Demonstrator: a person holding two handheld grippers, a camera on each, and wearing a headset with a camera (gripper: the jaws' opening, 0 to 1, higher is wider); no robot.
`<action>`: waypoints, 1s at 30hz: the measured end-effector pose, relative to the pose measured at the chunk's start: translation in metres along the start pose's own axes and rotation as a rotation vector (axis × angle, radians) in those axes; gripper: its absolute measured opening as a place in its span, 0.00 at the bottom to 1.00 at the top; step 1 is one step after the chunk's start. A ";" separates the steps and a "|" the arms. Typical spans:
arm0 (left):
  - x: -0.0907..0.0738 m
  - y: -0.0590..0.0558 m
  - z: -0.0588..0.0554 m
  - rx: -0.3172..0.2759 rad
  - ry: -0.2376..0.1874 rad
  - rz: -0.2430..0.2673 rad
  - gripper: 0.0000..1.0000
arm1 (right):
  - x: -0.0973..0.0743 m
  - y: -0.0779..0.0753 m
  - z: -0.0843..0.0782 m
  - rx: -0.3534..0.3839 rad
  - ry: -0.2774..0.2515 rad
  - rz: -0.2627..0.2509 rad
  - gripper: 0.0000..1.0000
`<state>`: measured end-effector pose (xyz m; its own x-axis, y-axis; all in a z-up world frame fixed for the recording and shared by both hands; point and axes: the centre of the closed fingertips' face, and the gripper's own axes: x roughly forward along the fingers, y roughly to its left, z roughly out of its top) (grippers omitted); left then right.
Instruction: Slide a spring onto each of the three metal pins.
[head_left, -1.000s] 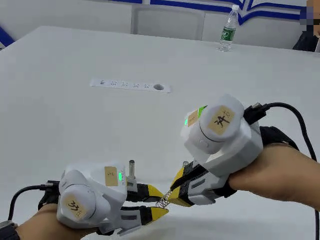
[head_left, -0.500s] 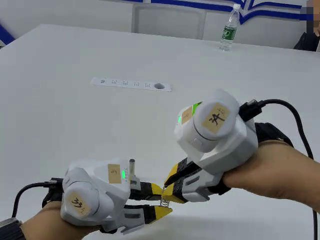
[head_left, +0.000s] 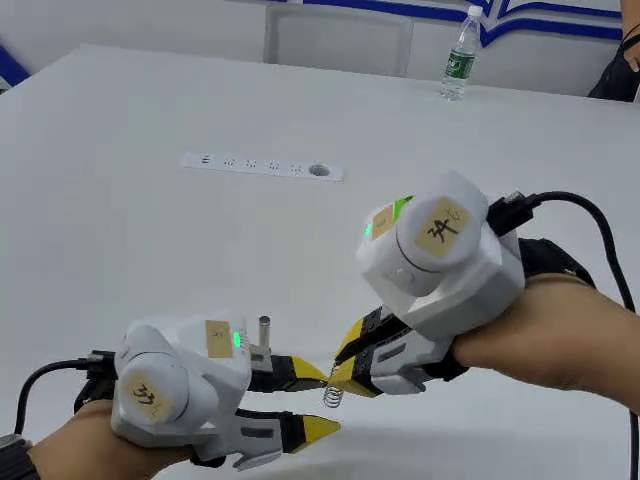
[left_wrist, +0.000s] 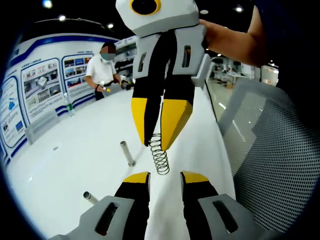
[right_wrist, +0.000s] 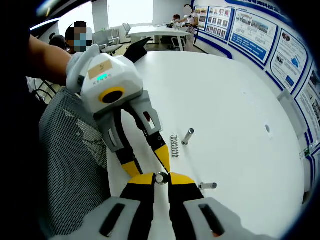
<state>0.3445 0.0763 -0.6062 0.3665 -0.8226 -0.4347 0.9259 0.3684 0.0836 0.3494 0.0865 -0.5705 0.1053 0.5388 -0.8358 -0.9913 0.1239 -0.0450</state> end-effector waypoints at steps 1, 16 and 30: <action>-0.002 0.001 -0.001 -0.010 0.000 0.005 0.27 | -0.001 -0.001 0.000 0.001 0.000 -0.002 0.11; -0.037 0.014 -0.020 -0.117 -0.009 0.098 0.35 | -0.024 -0.035 -0.008 0.061 -0.017 -0.082 0.11; -0.057 0.026 -0.027 -0.158 -0.020 0.173 0.40 | -0.031 -0.065 -0.013 0.085 -0.015 -0.154 0.11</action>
<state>0.3447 0.1447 -0.6037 0.5220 -0.7488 -0.4084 0.8238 0.5667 0.0138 0.4094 0.0509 -0.5482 0.2570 0.5204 -0.8143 -0.9532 0.2753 -0.1250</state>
